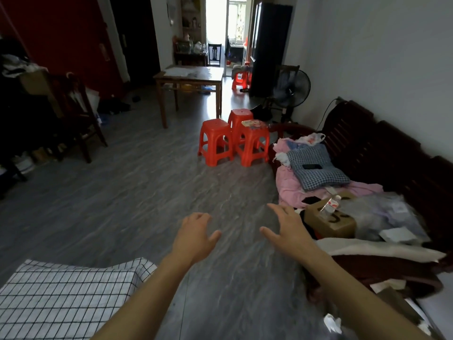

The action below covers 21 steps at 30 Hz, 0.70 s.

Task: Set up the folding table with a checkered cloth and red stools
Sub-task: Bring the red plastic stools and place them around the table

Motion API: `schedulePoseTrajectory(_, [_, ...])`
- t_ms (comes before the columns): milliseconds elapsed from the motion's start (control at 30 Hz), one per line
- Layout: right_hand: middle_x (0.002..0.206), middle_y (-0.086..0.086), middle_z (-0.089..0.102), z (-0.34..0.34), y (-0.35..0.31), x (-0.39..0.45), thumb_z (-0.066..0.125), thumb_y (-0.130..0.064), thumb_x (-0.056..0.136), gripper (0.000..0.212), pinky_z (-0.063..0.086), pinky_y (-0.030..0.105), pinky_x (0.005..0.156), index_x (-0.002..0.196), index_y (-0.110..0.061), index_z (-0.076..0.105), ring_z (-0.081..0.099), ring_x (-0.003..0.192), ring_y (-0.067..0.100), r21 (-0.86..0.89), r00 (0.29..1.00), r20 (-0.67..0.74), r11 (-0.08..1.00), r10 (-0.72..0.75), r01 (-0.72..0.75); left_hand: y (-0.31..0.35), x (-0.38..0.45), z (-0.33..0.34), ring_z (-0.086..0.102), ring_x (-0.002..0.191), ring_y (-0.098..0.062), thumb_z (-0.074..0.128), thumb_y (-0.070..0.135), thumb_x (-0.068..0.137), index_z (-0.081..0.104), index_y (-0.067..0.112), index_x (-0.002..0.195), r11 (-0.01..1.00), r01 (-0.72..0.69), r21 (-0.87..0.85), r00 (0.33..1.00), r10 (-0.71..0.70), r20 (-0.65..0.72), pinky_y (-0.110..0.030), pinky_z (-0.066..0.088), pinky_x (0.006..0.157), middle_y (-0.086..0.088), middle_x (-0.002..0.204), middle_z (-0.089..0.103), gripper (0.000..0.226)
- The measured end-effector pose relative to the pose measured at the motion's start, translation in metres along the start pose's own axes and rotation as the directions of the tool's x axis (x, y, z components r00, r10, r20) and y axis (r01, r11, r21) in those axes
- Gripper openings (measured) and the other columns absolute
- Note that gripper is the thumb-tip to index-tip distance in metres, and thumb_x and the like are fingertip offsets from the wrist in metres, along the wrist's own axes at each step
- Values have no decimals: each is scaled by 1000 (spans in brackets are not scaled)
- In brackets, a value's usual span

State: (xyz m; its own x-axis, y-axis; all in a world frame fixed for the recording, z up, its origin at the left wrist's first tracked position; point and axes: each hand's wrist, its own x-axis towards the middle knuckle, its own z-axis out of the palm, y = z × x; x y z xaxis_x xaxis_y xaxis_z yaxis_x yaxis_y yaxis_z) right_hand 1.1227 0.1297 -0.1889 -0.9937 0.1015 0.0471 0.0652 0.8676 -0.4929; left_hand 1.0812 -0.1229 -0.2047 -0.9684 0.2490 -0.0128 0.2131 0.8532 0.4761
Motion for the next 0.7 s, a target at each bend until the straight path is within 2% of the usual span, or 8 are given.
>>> schedulePoseTrajectory(233, [146,8,37,18,-34,117,65,-47,87,72,35,42,112,148,-24,35,38,133,26,-40,1000,17,999,-8,9,-52,113,-28,44,123,-24,57,47,90,53,18,130,997,-2,-80,998,-3,-62,-34,38,104,-4,135,50,49])
schedulePoseTrajectory(433, [144,8,38,31,-53,201,67,-45,86,72,35,41,112,147,-22,38,39,133,27,-21,1000,-9,1000,-15,15,-85,200,-49,48,119,-26,58,49,87,56,20,127,1000,10,-11,999,-10,-43,-35,40,102,-5,133,52,49])
schedulePoseTrajectory(600, [144,6,37,37,-44,276,44,-69,71,88,36,47,110,146,-25,38,37,133,26,-2,1000,-7,1000,4,-4,-85,284,-54,51,115,-27,61,48,85,59,18,121,999,-35,9,998,35,-55,-36,40,101,-7,127,57,47])
schedulePoseTrajectory(700, [145,7,37,41,-27,330,46,-67,71,86,36,48,110,146,-25,39,37,134,27,26,1000,-10,1000,4,-4,-80,337,-53,49,119,-28,62,45,87,58,17,125,999,-34,32,998,36,-58,-34,38,102,-7,131,55,48])
